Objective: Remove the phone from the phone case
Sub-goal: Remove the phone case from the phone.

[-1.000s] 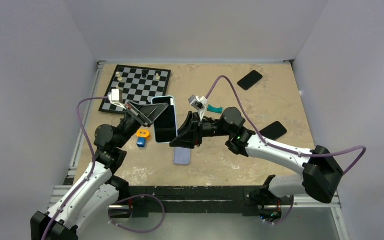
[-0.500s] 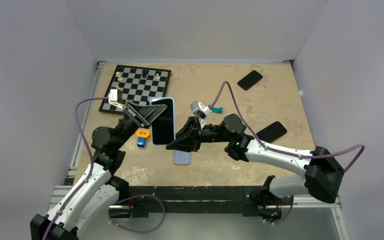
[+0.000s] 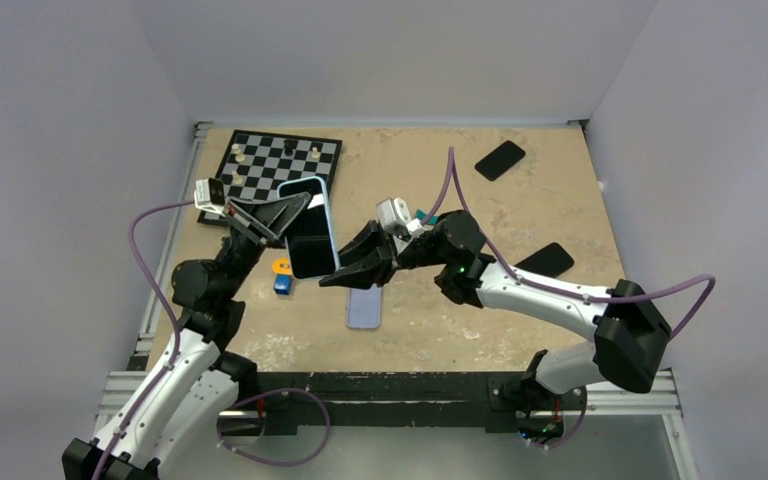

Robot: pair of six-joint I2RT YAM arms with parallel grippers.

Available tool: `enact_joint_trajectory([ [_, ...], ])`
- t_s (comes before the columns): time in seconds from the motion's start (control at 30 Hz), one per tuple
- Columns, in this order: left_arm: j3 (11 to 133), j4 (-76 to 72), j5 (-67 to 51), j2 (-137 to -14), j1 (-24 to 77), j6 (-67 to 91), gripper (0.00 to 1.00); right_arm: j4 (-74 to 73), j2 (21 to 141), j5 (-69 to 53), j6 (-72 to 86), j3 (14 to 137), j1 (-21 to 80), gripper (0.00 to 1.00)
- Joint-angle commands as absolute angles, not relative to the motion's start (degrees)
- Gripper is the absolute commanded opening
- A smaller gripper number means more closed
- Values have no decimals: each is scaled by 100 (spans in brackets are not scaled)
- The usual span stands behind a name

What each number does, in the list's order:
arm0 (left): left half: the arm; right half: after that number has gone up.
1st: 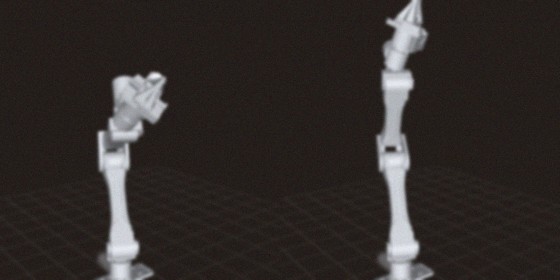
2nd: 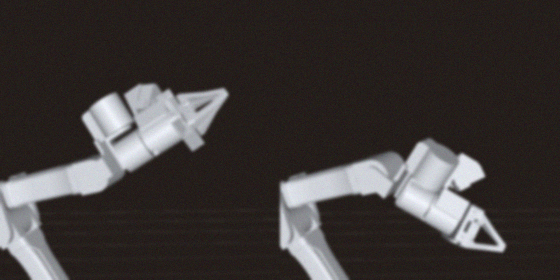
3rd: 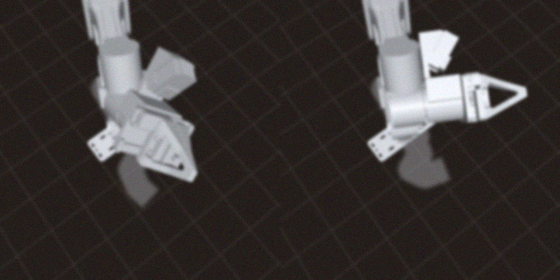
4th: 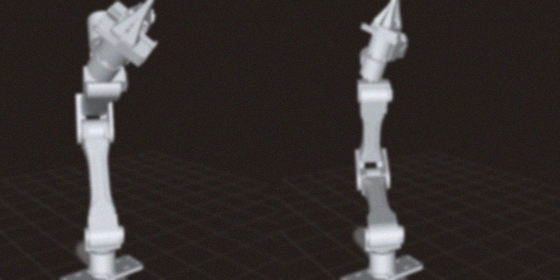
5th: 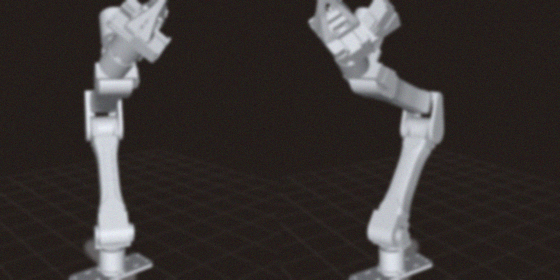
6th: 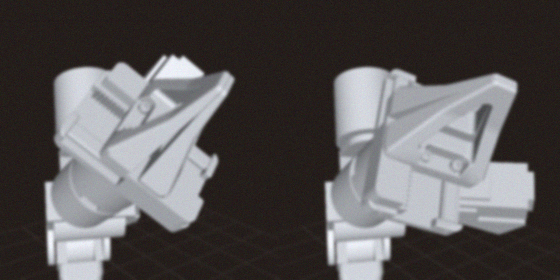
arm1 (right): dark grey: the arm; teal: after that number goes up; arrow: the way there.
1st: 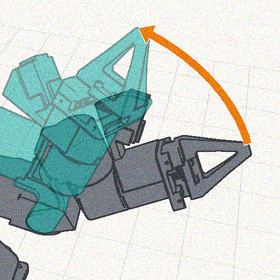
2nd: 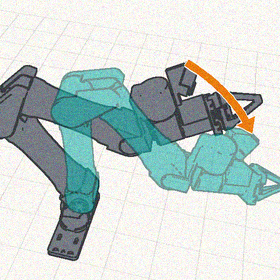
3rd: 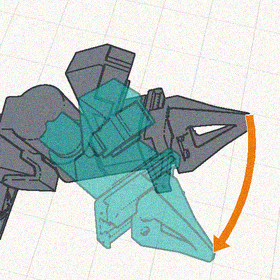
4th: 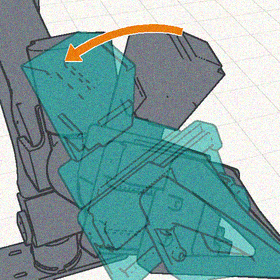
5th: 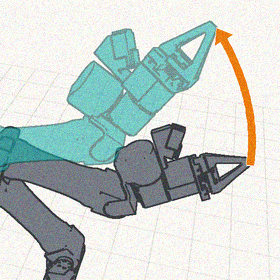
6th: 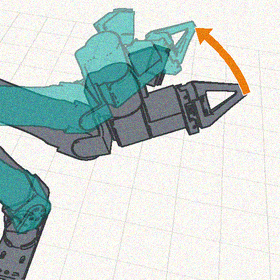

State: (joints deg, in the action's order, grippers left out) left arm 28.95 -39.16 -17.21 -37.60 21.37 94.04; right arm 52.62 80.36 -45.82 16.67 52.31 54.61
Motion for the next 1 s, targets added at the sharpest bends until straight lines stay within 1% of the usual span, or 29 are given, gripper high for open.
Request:
enact_joint_trajectory([
  [0.0,3230,-3880,-2582,-3814,2426,10684,0,4456,8464,-3664,-377,5827,5317,0],
  [0.17,3317,-3752,-2737,-3842,2426,10585,0,4150,8444,-3782,-559,6026,5281,0],
  [0.3,3356,-3863,-2809,-3909,2425,10527,0,4092,8473,-3476,-323,6093,5248,0],
  [0.37,3349,-3932,-2804,-3928,2426,10483,0,4063,8469,-3096,38,6079,5231,0],
  [0.47,3359,-4107,-2815,-3975,2426,10407,0,3976,8449,-2404,992,5945,5162,0],
  [0.53,3454,-4216,-2910,-4039,2426,10207,0,3345,8502,-2016,1597,5954,5129,0],
  [0.63,3731,-4074,-3075,-4052,2426,9510,0,2622,8547,-2195,2748,5853,5039,0],
  [0.73,3853,-4039,-3058,-4047,2426,8833,0,2375,8659,-3421,3874,5700,4870,0],
  [0.8,3770,-4394,-3013,-4134,2426,8887,0,2712,8587,-3856,4421,5339,4717,0],
  [0.87,3724,-4854,-3101,-4376,2426,9163,0,2507,8487,-3912,4398,5300,4607,0],
  [0.93,3741,-5097,-3277,-4626,2426,9481,0,1607,8419,-3753,3749,5600,4573,0],
  [0.97,3688,-5230,-3250,-4688,2434,9628,0,1426,8396,-3717,3653,5693,4565,0],
])
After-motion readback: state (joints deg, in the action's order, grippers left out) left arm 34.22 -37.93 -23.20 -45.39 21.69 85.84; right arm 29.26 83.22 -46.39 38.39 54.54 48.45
